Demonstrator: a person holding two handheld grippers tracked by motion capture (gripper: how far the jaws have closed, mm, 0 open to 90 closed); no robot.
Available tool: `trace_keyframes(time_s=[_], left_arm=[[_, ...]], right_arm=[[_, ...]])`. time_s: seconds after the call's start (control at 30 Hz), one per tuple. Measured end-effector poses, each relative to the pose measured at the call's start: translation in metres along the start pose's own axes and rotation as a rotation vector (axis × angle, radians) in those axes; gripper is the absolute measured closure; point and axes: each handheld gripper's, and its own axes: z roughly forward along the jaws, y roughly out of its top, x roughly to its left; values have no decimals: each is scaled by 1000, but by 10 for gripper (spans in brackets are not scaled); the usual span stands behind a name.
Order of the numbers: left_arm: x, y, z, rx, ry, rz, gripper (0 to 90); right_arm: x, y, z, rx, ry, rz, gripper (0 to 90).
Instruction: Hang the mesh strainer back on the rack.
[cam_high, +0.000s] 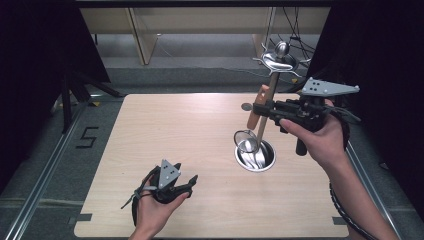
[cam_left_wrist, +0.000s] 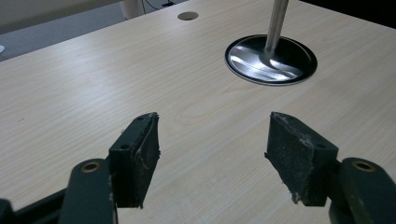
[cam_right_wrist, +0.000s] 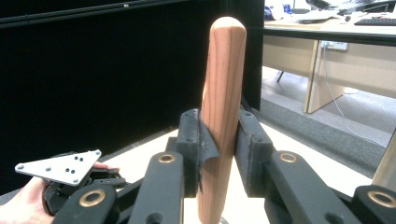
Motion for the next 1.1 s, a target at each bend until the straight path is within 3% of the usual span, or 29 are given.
trace_keyframes(time_s=[0.2,0.27,0.33,0.6,1.1], left_arm=[[-1,-1,1,13,10,-10,336],[0,0,1,9,2,6,336],[-2,-1,0,9,17,-11,337],[-1,0,-2,-10,27,-15,342],[-2,1,-1,-9,28,-5,342]], right_arm=[[0,4,0,-1,-16,-12,742],[-1,5,0,-1,-17,-15,742],[-1,7,0,2,-22,-20,742],[-4,10,2,-1,-28,-32,742],[-7,18,2,8,-46,-10,742]])
